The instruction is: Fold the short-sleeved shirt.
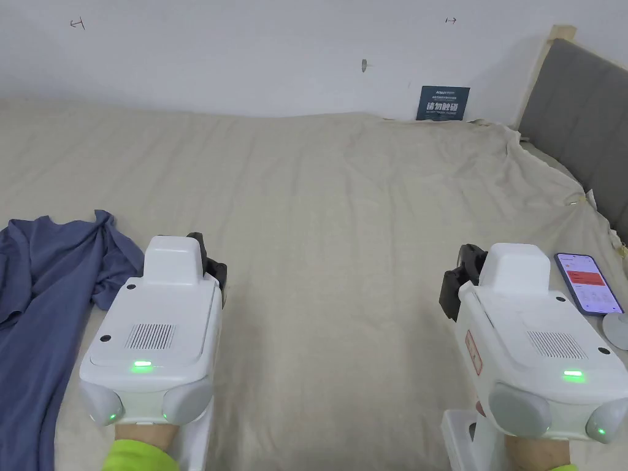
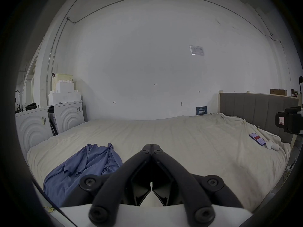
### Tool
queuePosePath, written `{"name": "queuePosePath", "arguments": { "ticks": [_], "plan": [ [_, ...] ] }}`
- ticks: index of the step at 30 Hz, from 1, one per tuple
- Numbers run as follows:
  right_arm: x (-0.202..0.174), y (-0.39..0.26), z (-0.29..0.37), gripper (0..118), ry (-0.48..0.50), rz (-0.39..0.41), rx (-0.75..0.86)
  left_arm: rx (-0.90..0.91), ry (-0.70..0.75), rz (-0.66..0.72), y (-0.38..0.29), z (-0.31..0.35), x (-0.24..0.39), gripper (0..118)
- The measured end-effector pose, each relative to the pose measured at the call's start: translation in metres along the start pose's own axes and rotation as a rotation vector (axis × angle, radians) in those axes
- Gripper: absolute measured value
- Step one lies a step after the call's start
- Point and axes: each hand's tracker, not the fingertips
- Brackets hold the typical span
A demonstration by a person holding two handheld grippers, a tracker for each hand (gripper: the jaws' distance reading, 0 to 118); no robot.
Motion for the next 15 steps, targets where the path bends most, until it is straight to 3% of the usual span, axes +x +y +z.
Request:
{"name": "queuePosePath", "arguments": {
  "ticks": [15],
  "plan": [
    [0.0002,0.0003,0.0021,0,0.005,0.007,0.005,0.013,0.000,-0.006,0.0036,0.0025,0.0003,0]
  ]
}}
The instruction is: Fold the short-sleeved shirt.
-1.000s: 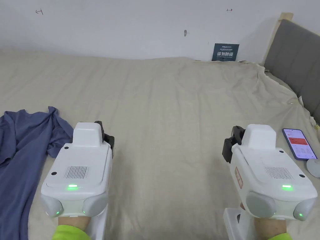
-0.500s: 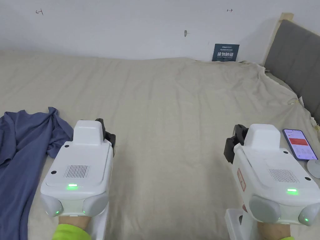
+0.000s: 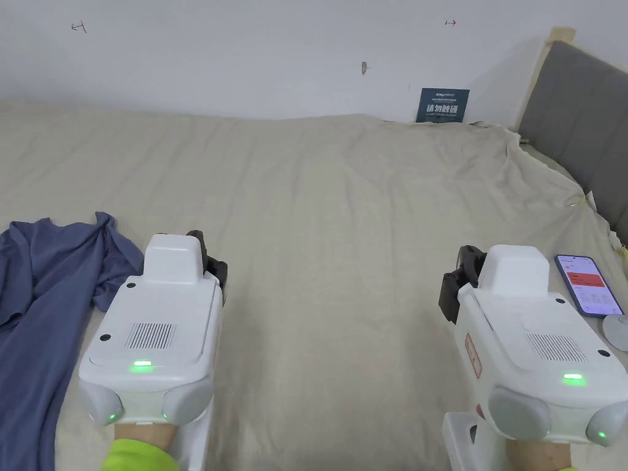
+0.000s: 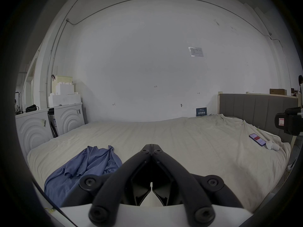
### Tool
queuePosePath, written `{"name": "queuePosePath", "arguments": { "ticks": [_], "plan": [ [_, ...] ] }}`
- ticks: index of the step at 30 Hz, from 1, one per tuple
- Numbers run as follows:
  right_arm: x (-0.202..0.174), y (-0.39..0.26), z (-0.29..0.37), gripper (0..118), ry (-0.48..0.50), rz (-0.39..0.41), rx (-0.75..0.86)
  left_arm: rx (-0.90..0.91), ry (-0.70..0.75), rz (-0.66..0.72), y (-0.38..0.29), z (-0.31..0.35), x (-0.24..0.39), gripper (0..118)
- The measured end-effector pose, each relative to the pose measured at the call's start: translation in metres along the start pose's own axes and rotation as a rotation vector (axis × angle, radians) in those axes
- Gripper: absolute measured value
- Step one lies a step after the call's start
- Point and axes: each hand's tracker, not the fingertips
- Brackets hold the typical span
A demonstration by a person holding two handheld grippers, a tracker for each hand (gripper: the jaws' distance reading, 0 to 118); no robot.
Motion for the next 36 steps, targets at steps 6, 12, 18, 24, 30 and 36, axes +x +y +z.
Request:
{"name": "queuePosePath", "arguments": {
  "ticks": [6,12,18,24,30,36],
  "plan": [
    [-0.001,0.001,0.001,0,-0.001,0.000,0.004,0.005,0.002,0.005,0.002,0.000,-0.001,0],
    [0.000,0.002,0.002,0,0.000,0.001,0.005,0.007,0.000,0.003,0.003,0.000,-0.001,0],
    [0.001,0.002,0.003,0,0.000,0.006,0.005,0.009,-0.002,0.000,0.004,0.000,0.000,0],
    [0.000,0.003,0.003,0,0.002,0.007,0.004,0.010,-0.003,-0.003,0.004,0.001,0.000,0],
    [-0.012,0.008,-0.001,0,0.033,0.022,0.008,0.014,0.029,0.015,0.004,0.004,-0.014,0],
    [-0.050,0.015,-0.008,0,0.128,0.046,0.014,0.012,0.127,0.026,0.003,0.014,-0.051,0]
  ]
}}
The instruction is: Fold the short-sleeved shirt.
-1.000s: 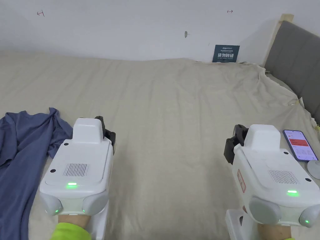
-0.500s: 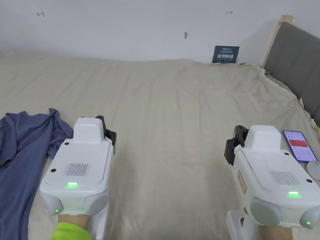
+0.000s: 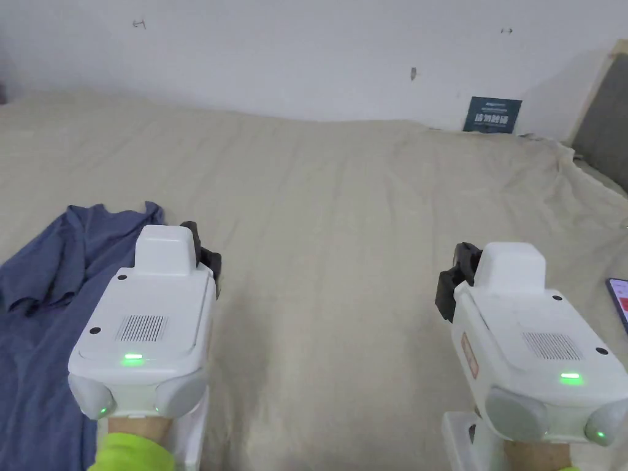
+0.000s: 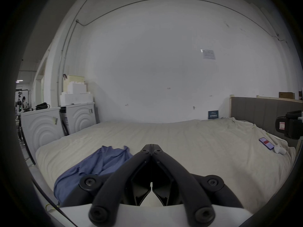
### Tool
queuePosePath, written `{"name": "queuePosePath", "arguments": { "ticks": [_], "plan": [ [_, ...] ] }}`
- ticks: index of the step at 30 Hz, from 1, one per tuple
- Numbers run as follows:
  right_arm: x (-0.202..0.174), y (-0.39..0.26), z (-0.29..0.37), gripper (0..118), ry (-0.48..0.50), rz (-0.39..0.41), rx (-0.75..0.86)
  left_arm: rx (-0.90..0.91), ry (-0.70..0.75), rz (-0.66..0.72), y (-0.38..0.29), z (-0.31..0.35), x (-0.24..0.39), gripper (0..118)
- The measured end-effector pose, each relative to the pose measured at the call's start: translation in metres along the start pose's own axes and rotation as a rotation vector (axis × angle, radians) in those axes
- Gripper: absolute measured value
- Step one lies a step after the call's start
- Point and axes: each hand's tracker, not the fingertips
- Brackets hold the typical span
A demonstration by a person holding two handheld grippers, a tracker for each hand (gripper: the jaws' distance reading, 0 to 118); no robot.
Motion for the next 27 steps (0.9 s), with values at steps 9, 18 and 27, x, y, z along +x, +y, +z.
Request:
{"name": "queuePosePath", "arguments": {
  "ticks": [9,18,27],
  "plan": [
    [-0.076,0.010,-0.019,0,0.225,0.029,0.018,-0.017,0.207,0.015,-0.006,0.028,-0.072,0],
    [-0.130,0.009,-0.025,0,0.370,0.048,0.019,-0.041,0.351,0.014,-0.015,0.058,-0.120,0],
    [-0.150,0.007,-0.024,0,0.427,0.062,0.014,-0.056,0.397,0.019,-0.016,0.069,-0.131,0]
  ]
}}
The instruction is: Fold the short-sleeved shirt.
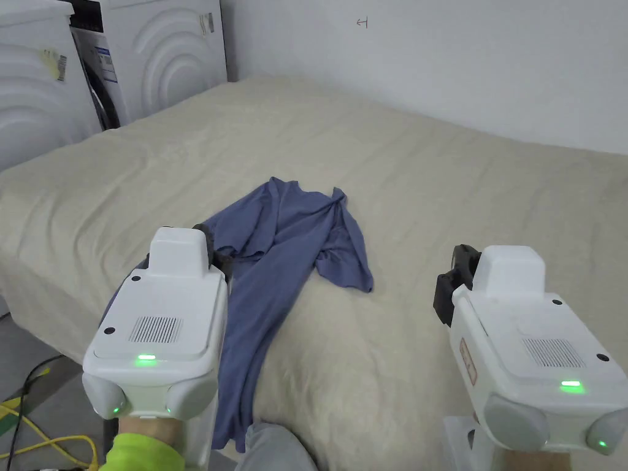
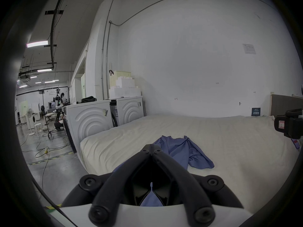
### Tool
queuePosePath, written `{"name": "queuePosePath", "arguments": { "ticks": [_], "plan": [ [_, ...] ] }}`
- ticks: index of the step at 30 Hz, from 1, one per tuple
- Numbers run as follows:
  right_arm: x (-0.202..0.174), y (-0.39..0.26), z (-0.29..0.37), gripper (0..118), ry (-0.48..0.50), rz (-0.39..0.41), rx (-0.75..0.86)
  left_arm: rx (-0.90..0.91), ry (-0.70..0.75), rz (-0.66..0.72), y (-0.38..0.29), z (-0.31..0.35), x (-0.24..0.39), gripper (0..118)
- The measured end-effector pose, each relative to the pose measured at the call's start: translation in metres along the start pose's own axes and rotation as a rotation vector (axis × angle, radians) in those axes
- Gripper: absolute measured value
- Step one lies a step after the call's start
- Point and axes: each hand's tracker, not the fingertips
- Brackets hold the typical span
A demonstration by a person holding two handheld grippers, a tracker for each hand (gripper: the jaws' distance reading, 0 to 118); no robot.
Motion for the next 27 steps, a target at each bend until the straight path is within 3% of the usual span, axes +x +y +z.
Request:
{"name": "queuePosePath", "arguments": {
  "ticks": [2,4,5,6,9,10,19,27],
  "plan": [
    [-0.001,0.000,-0.001,0,0.002,0.000,0.001,-0.001,0.005,0.001,0.000,-0.001,0.000,0],
    [-0.001,0.001,-0.001,0,0.003,0.000,0.002,-0.008,0.005,0.008,0.000,-0.004,-0.002,15],
    [-0.001,0.001,-0.002,0,0.003,0.001,0.002,-0.014,-0.002,0.012,-0.001,-0.007,-0.003,29],
    [-0.001,0.002,-0.003,0,0.004,0.001,0.002,-0.019,-0.005,0.017,0.000,-0.010,-0.004,55],
    [-0.001,0.002,-0.005,0,0.005,0.002,0.001,-0.045,-0.022,0.034,0.002,-0.021,-0.006,109],
    [-0.001,0.003,-0.006,0,0.005,0.001,0.001,-0.048,-0.026,0.037,0.002,-0.025,-0.006,117],
    [0.001,0.003,-0.030,0,0.002,-0.005,-0.025,-0.096,-0.082,0.064,0.014,-0.091,-0.002,118],
    [0.006,-0.001,-0.075,0,0.007,-0.001,-0.071,-0.264,-0.138,-0.010,0.025,-0.227,0.018,118]
  ]
}}
